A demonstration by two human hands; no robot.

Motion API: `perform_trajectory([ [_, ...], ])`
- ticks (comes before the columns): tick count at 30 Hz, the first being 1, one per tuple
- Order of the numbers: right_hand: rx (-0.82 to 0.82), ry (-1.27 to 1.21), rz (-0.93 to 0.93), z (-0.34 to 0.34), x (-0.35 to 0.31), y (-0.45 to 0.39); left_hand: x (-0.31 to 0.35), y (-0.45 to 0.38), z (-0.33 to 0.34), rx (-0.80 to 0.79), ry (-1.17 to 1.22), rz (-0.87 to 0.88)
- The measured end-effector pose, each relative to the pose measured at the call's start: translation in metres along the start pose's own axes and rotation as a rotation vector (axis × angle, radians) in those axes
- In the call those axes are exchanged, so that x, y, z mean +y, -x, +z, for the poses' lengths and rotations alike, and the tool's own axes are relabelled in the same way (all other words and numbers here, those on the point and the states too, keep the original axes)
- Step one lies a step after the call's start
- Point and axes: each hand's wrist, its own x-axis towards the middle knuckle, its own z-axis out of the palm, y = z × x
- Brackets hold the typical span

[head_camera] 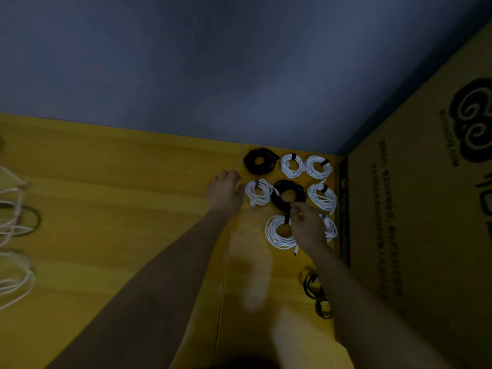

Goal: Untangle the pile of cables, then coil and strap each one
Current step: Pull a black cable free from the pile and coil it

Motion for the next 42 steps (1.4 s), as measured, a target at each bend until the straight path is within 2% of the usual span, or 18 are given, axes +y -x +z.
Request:
perform_trajectory([
  [6,-0.092,0.254,-0.220,0.021,-0.039,0.019,-0.046,0.055,-0.057,0.122,-0.109,-0.025],
  [12,-0.145,0.692,-0.530,0.070,-0.106,0.036,-0.124,0.110,-0.114,0.189,-0.144,-0.192],
  [15,-0.208,0.818,-0.679,0.109,-0.151,0.046,-0.169,0.137,-0.146,0.225,-0.126,-0.285],
  [24,-0.324,0.871,-0.852,0.271,-0.285,0.077,-0.347,0.184,-0.232,0.300,-0.104,-0.459],
  [32,-0.383,0.801,-0.881,0.426,-0.421,0.090,-0.521,0.190,-0.300,0.202,-0.085,-0.533],
  [37,-0.284,0.767,-0.882,0.481,-0.490,0.074,-0.582,0.173,-0.328,0.209,-0.043,-0.564],
  [42,-0.424,0.899,-0.889,0.518,-0.514,0.053,-0.611,0.148,-0.333,0.172,-0.010,-0.552],
])
